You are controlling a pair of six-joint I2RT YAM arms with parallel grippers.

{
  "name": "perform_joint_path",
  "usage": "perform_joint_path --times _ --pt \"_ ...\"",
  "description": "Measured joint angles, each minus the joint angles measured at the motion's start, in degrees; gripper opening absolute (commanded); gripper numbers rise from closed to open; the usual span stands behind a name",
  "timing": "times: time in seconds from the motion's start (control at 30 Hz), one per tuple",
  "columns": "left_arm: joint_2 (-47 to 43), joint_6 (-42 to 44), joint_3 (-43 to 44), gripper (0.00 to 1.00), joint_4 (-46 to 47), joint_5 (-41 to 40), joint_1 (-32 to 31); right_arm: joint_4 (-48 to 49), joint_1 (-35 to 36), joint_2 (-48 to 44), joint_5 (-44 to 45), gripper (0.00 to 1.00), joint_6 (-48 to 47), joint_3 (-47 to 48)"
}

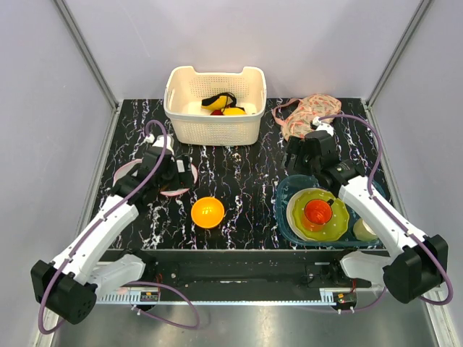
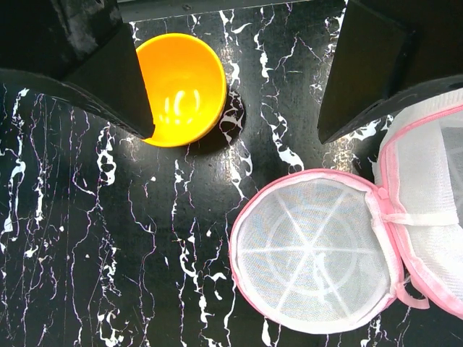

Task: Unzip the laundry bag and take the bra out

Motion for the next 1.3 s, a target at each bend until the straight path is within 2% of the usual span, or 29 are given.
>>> perform_joint_path --times 0.37,0.47,0.63,0.77,1.17,1.2,1.3 --pt "2.9 0.0 0.9 0.99 -0.1 2.1 0.0 0.6 -0.3 2.8 1.6 1.0 -2.4 0.5" --pt "4.4 0.0 1.6 0.99 -0.1 3.8 0.0 0.6 -3.9 8.7 2.1 1.0 -4.2 4.7" --pt "6.5 -0.1 2.0 0.99 -0.1 6.3 0.0 1.6 -14.4 22.8 1.9 1.0 -4.6 15.6" --pt "7.8 -0.1 2.6 0.99 -0.7 7.0 0.0 1.6 -18.8 34.1 -0.2 1.0 -2.8 24.5" --pt "7.7 -0.1 3.1 0.99 -3.3 7.1 0.0 3.8 -24.5 48.8 -8.7 1.0 3.3 31.0" --pt "7.6 -0.1 3.1 0.99 -3.4 7.1 0.0 4.3 -24.9 49.7 -9.6 0.98 3.7 31.1" --pt "7.2 -0.1 3.1 0.99 -3.4 7.1 0.0 6.4 -25.5 51.9 -11.6 0.78 4.5 31.1"
